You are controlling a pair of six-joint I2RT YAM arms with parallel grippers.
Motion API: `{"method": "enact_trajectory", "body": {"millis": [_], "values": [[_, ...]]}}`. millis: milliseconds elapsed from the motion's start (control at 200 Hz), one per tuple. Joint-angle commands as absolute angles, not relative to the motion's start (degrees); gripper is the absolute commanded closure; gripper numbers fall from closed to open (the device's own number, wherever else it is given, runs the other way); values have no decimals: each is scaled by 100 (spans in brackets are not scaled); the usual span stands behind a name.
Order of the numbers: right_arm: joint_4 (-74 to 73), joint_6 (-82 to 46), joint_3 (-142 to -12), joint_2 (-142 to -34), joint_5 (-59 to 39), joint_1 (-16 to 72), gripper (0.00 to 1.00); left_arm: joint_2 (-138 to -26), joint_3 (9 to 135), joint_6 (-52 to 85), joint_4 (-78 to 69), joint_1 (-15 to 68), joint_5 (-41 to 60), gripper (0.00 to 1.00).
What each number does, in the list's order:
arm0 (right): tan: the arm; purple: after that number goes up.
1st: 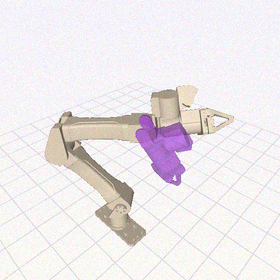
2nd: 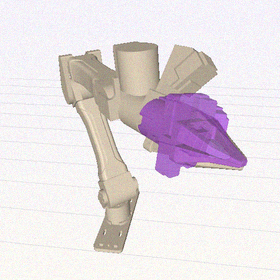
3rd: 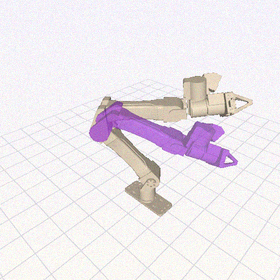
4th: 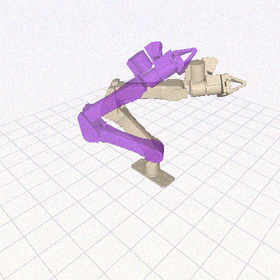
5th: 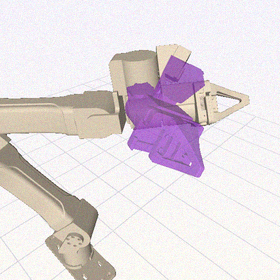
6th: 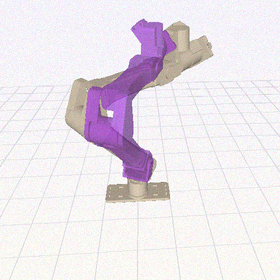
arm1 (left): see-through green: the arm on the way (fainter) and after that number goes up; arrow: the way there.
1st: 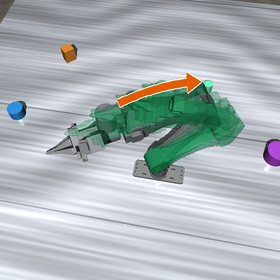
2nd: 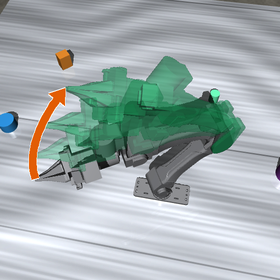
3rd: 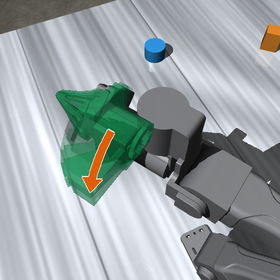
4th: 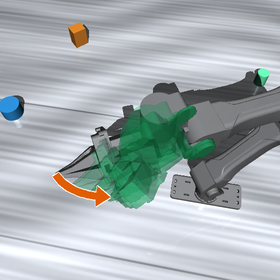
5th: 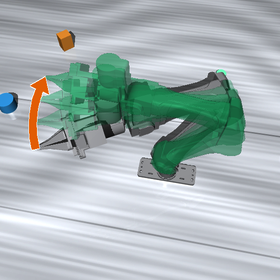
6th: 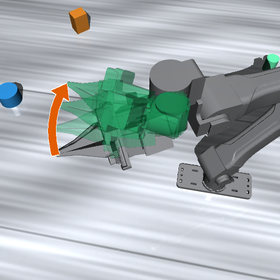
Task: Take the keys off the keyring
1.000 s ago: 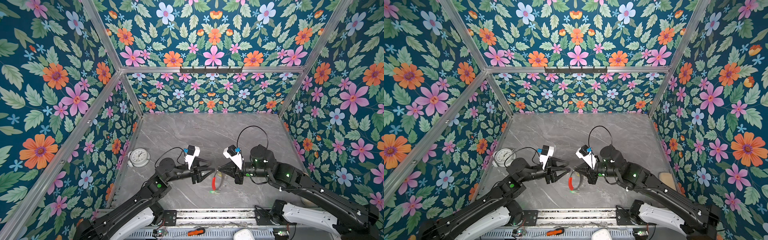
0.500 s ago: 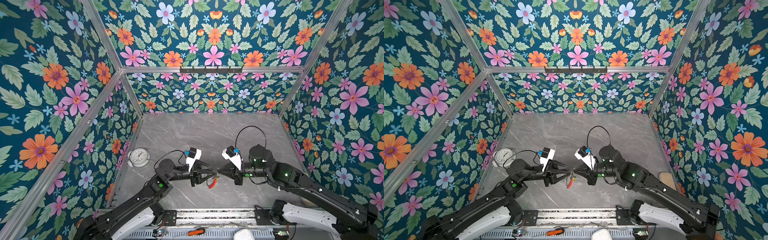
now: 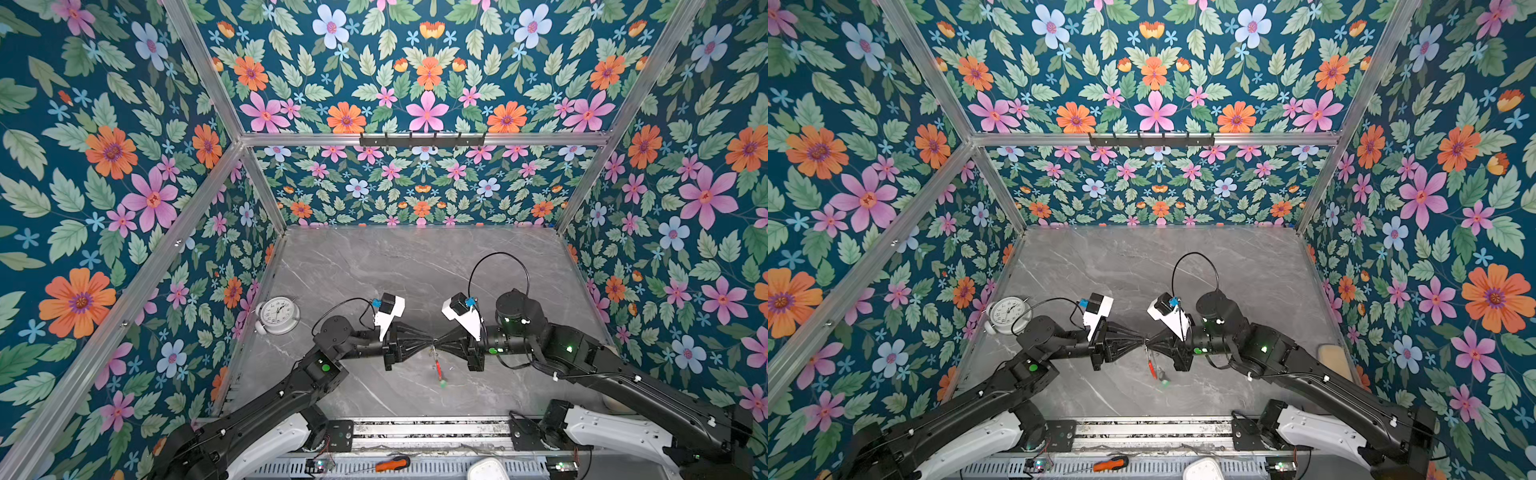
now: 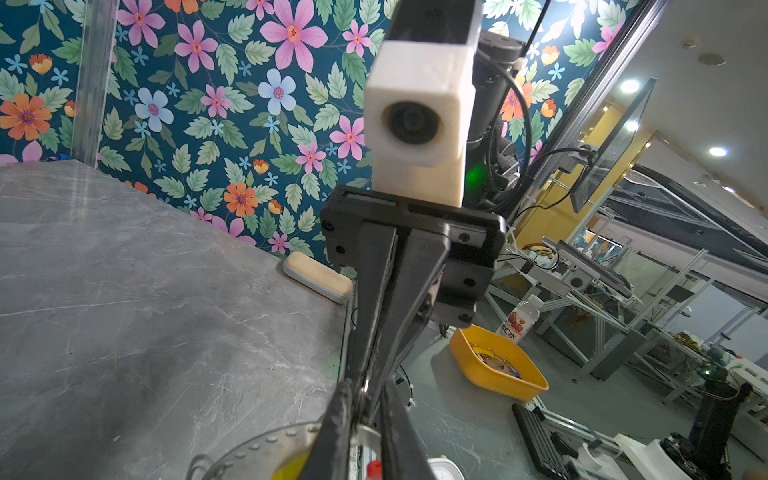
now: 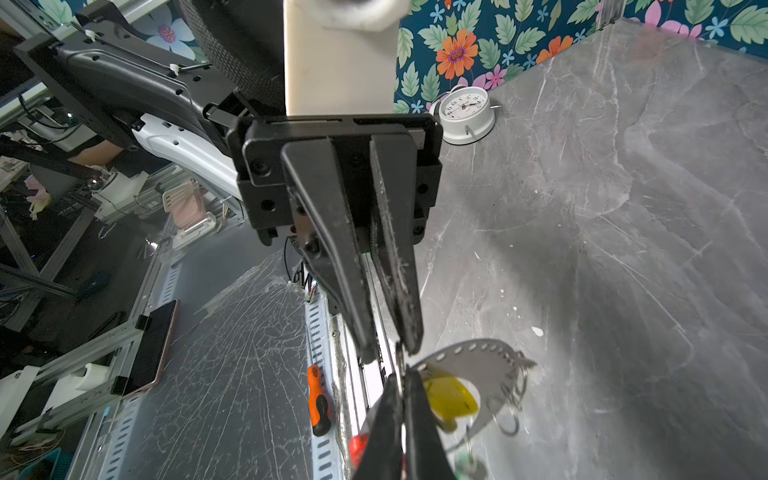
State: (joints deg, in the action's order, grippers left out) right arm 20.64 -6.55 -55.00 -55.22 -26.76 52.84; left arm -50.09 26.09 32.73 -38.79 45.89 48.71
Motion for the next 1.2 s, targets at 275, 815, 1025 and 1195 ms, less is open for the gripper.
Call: {"method": "enact_trajectory", "body": {"millis": [275, 815, 1025, 1195], "values": [[1617, -782, -5489, -5474, -2566, 5226, 100, -5176, 2610, 3449, -4439, 4589, 5092, 88], [959, -885, -5053, -4830, -1697, 5163, 52, -5381, 2562, 3441, -5670, 4596, 3772, 100], [355, -1268, -4488, -4165, -1578, 4656, 50, -5200, 2680, 3177, -5344, 4597, 2877, 100], [281, -1379, -4256, -4023, -1137, 4535, 50, -5038, 2707, 2850, -4788, 4666, 2039, 100]]}}
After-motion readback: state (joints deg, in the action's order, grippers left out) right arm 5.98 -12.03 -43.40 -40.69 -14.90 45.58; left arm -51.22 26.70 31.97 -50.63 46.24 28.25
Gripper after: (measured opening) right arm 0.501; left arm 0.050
